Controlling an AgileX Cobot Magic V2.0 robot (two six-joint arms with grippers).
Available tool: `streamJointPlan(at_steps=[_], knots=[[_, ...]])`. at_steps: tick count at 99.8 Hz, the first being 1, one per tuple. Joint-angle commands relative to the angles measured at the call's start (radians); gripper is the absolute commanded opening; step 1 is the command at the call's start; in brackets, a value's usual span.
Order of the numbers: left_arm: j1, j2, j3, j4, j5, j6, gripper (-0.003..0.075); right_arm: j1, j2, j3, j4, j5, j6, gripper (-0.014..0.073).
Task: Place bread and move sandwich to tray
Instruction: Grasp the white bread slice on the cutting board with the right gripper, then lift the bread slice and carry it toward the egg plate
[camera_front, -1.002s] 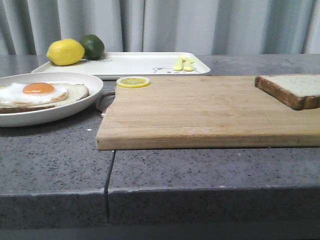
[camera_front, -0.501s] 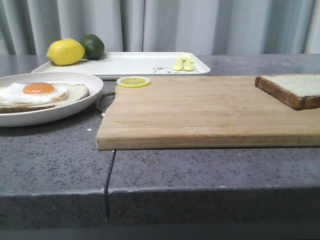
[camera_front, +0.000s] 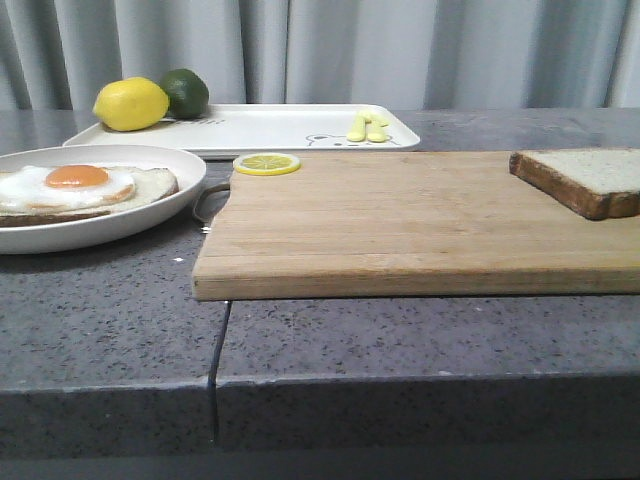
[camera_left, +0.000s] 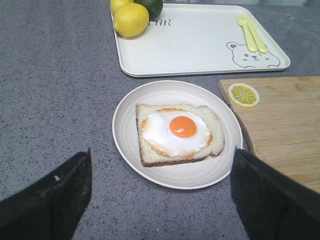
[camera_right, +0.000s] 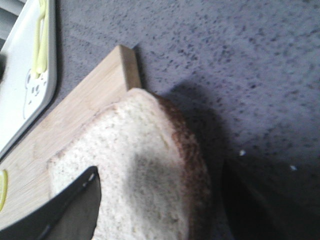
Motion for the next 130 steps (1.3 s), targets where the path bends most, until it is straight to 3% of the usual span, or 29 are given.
streamJointPlan(at_steps=[1, 22, 34, 56, 63, 84, 109, 130], knots=[[-0.008, 0.012, -0.035, -0.017, -0.065, -0.010, 0.0536, 0.012, -0.006, -0.015, 0.002, 0.039, -0.013, 0.0518], [-0.008, 0.012, -0.035, -0.017, -0.066, -0.010, 0.0536, 0.019, -0.004, -0.015, 0.002, 0.034, -0.013, 0.0480], [-0.008, 0.012, -0.035, -0.017, -0.066, -0.010, 0.0536, 0.019, -0.004, -0.015, 0.002, 0.032, -0.013, 0.0344], [-0.008, 0.012, -0.035, -0.017, -0.066, -0.010, 0.0536, 0.019, -0.005, -0.015, 0.005, 0.036, -0.013, 0.0009], [-0.008, 0.012, -0.035, -0.017, -0.066, -0.010, 0.0536, 0.019, -0.008, -0.016, 0.008, 0.043, -0.013, -0.0035], [-0.008, 0.012, -0.035, -0.017, -0.066, -0.010, 0.0536, 0.019, -0.070, -0.055, 0.009, 0.139, 0.000, -0.0039], [-0.008, 0.012, -0.035, -0.017, -0.067, -0.010, 0.0536, 0.022, -0.225, -0.100, 0.018, 0.239, 0.108, -0.0039], [-0.008, 0.012, -0.035, -0.017, -0.067, -0.010, 0.0536, 0.114, -0.321, -0.100, 0.106, 0.259, 0.145, -0.0039]])
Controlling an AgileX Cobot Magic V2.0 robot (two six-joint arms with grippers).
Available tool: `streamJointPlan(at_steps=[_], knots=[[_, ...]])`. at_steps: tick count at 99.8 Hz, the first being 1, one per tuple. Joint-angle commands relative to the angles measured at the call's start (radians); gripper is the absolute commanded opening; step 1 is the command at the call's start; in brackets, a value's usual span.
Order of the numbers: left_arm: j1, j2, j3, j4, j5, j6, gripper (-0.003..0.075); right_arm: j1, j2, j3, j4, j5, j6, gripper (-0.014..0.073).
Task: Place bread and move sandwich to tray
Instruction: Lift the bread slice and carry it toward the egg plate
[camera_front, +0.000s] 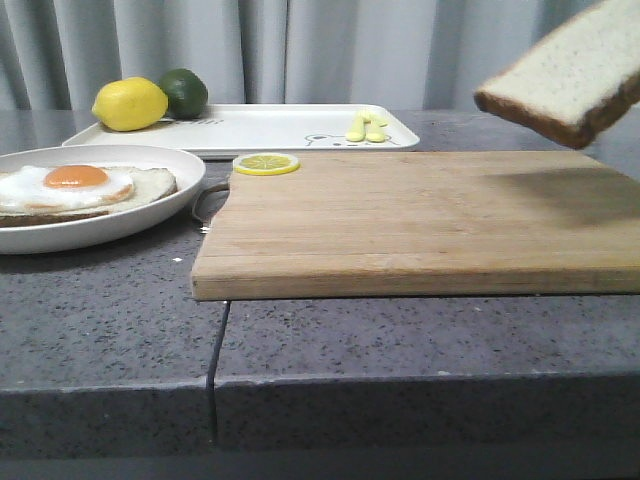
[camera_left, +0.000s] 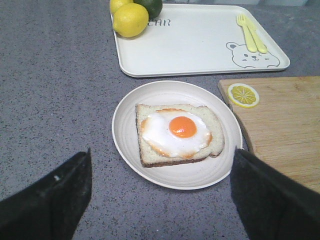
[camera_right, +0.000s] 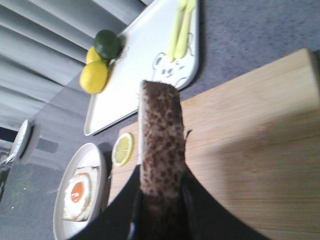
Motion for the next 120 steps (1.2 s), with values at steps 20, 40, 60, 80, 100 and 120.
streamJointPlan(at_steps=[20, 40, 60, 80, 100, 120], knots=[[-0.008, 0.012, -0.035, -0.017, -0.067, -0.010, 0.0536, 0.255, -0.069, -0.037, 0.276, -0.051, 0.009, -0.0039], [-0.008, 0.012, -0.035, -0.017, -0.067, -0.010, 0.0536, 0.518, -0.055, -0.056, 0.436, -0.289, -0.052, -0.0039], [-0.008, 0.012, -0.035, -0.017, -0.067, -0.010, 0.0536, 0.718, 0.012, -0.152, 0.448, -0.466, -0.060, -0.0039], [-0.008, 0.012, -0.035, -0.017, -0.067, -0.010, 0.0536, 0.865, 0.114, -0.270, 0.448, -0.625, -0.029, -0.0039], [-0.008, 0.012, -0.035, -0.017, -0.067, -0.010, 0.0536, 1.018, 0.228, -0.377, 0.448, -0.811, 0.038, -0.0039], [-0.008, 0.012, -0.035, -0.017, -0.067, -0.010, 0.0536, 1.166, 0.342, -0.488, 0.448, -1.005, 0.093, -0.0039]])
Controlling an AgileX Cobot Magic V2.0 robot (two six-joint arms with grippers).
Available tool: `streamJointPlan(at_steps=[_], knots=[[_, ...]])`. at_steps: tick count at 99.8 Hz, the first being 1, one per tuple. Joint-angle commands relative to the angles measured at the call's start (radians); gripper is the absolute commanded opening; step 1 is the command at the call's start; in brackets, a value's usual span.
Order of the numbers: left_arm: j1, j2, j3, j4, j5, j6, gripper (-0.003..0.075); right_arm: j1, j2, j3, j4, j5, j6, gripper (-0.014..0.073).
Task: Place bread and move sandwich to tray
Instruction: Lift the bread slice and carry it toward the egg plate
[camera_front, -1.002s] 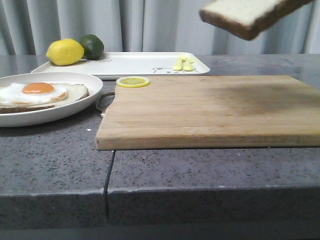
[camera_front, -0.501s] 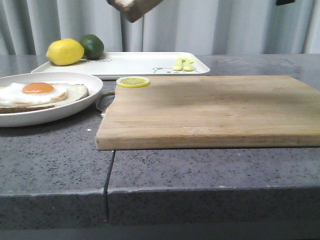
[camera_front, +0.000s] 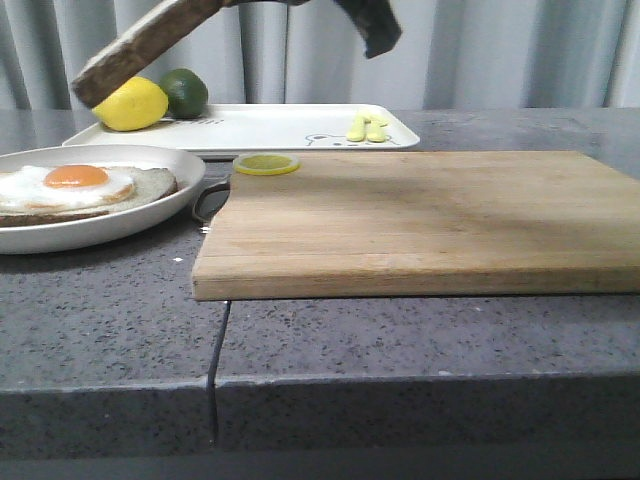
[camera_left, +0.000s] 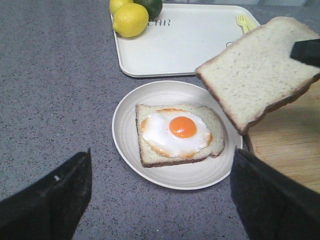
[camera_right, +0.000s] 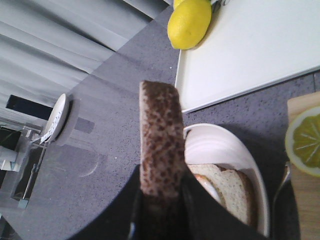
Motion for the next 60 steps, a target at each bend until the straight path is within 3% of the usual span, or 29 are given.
streamJointPlan(at_steps=[1, 27, 44, 60], knots=[[-0.008, 0.012, -0.035, -0.017, -0.067, -0.010, 0.0536, 0.051, 0.004, -0.083, 0.063, -0.061, 0.022, -0.0039], [-0.008, 0.012, -0.035, -0.017, -0.067, -0.010, 0.0536, 0.155, 0.156, -0.226, 0.063, -0.120, 0.059, -0.0039], [-0.008, 0.012, -0.035, -0.017, -0.067, -0.010, 0.0536, 0.184, 0.189, -0.240, 0.062, -0.228, 0.060, -0.0039], [-0.008, 0.012, -0.035, -0.017, -0.069, -0.010, 0.0536, 0.188, 0.195, -0.240, 0.062, -0.233, 0.060, -0.0039]])
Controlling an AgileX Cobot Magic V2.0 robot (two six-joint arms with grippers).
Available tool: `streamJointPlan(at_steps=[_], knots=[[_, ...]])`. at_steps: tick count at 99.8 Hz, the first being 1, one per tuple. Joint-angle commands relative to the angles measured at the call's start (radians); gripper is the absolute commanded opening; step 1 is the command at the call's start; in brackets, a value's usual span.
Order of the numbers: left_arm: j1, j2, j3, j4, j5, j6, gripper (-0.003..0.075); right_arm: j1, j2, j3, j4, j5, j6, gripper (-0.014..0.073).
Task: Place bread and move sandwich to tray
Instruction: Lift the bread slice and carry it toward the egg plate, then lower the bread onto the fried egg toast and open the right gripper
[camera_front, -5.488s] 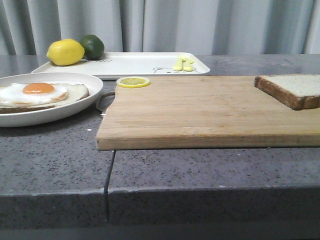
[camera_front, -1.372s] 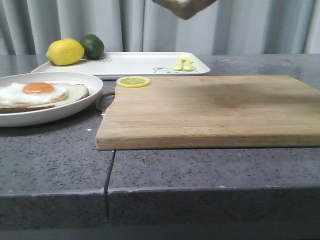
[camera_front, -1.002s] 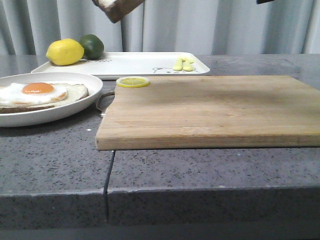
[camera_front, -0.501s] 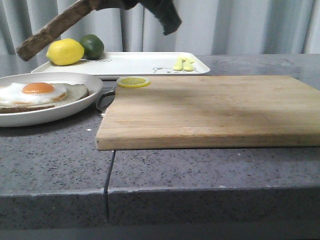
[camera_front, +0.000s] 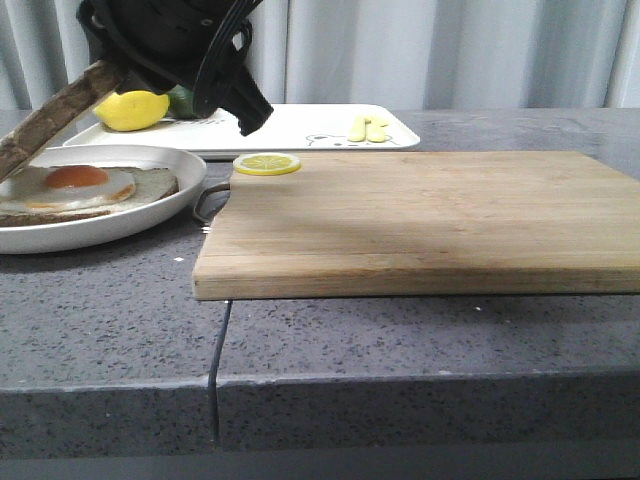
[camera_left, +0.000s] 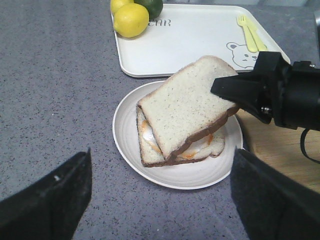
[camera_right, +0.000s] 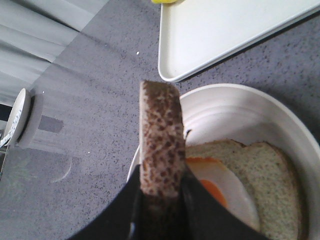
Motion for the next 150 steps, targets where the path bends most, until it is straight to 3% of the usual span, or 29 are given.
streamJointPlan(at_steps=[1, 61, 71, 90, 102, 150], knots=[[-0.008, 0.012, -0.035, -0.017, -0.069, -0.010, 0.0536, 0.001, -0.050, -0.041, 0.034, 0.003, -0.004, -0.0039], [-0.008, 0.015, -0.035, -0.017, -0.069, -0.010, 0.0536, 0.001, -0.049, 0.051, 0.034, 0.001, -0.024, -0.0025], [-0.008, 0.015, -0.035, -0.017, -0.069, -0.010, 0.0536, 0.001, -0.049, 0.051, 0.034, 0.008, -0.034, 0.0045], [-0.008, 0.015, -0.035, -0.017, -0.069, -0.010, 0.0536, 0.001, -0.049, 0.051, 0.034, -0.012, -0.098, 0.0326], [-0.008, 0.015, -0.035, -0.017, -0.069, -0.010, 0.0536, 0.001, -0.049, 0.051, 0.034, -0.026, -0.104, 0.0437], [-0.008, 0.015, -0.035, -0.017, -0.069, -0.010, 0.0536, 0.001, -0.049, 0.051, 0.033, -0.068, -0.200, 0.0490]])
